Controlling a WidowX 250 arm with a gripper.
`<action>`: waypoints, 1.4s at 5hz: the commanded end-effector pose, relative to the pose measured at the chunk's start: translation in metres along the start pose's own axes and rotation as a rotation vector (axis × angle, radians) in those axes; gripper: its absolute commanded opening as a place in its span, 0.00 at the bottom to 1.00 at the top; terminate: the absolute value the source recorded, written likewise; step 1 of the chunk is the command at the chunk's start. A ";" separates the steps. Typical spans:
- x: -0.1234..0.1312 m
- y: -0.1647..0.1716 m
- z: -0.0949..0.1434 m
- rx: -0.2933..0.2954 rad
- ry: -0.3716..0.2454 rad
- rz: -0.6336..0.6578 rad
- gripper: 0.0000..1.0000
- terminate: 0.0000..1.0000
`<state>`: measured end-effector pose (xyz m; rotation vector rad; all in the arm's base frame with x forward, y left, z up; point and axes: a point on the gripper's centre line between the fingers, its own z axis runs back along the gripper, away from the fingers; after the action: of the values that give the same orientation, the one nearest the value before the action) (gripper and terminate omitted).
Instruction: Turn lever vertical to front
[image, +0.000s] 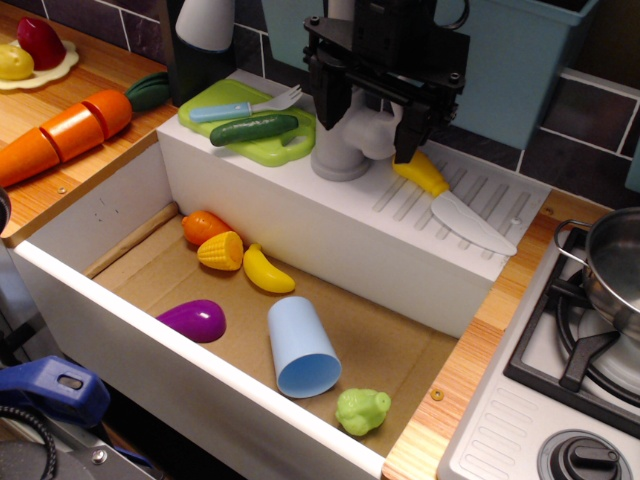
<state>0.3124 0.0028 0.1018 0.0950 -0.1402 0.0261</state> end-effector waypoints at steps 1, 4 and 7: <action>0.000 0.000 0.000 0.000 0.000 0.000 1.00 0.00; 0.036 -0.004 0.011 0.075 -0.246 -0.049 1.00 0.00; 0.061 0.006 0.012 0.077 -0.291 -0.080 1.00 0.00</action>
<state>0.3678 0.0062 0.1069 0.1733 -0.3785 -0.0677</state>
